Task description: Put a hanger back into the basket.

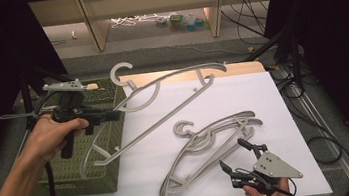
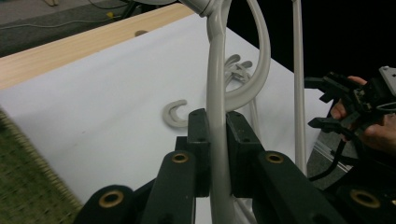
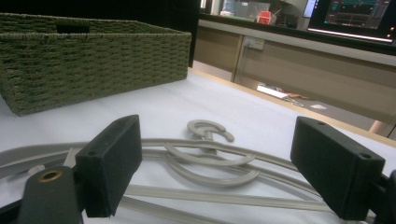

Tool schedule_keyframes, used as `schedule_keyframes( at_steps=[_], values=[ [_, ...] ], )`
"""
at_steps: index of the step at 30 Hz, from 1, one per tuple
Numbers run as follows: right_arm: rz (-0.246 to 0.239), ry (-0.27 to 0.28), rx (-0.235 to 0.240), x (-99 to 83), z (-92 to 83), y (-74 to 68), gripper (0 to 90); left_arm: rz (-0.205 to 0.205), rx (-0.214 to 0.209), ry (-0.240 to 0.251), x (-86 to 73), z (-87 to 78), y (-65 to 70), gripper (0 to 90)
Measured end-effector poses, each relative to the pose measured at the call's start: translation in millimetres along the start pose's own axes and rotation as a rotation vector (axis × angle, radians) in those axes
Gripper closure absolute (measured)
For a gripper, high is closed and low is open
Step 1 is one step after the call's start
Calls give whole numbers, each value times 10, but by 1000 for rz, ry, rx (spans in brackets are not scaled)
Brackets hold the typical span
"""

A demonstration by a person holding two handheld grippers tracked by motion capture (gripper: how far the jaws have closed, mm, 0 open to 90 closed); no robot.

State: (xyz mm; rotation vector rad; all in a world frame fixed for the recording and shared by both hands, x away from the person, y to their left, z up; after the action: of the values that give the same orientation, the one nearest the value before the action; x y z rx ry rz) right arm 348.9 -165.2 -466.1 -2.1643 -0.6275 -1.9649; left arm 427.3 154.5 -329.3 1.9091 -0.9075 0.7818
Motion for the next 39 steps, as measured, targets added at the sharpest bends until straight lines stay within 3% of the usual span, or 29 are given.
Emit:
schedule_keyframes(
  at_steps=[1, 8, 11, 20, 25, 31, 38, 39],
  values=[
    [0, -1, 1, -1, 0, -1, 175, -8, -2, 3, -15, -52, -12, 815],
    [-2, -5, 3, -5, 1, -6, 175, -17, 109, 18, -155, -498, -344, 816],
    [3, -13, 9, -12, 3, -15, 175, -41, 133, 39, -209, -656, -455, 815],
    [0, 1, 10, -3, 18, -18, 174, -89, 288, 57, -433, -1163, -908, 816],
    [-2, -3, 4, -6, 20, -17, 171, -111, 361, 70, -547, -1349, -1110, 815],
    [0, -1, 5, -3, 21, -21, 166, -125, 438, 52, -675, -1515, -1308, 816],
    [1, -2, 11, -2, 26, -28, 160, -133, 474, 51, -761, -1584, -1457, 816],
    [30, -17, 28, -13, 16, -64, 160, -133, 474, 51, -768, -1583, -1467, 815]
  ],
)
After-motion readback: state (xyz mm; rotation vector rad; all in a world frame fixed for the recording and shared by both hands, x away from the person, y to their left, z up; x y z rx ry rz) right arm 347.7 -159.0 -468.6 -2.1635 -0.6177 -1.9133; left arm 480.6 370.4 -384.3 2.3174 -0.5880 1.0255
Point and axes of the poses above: each handheld gripper's, and its own axes: z roughly forward along the jaws, x roughly out of its top, y roughly to its right, the point moved 10 cm from there along z, roughly forward along the jaws, and after that the axes turned 15 degrees about -x, right-handed, at the moved point
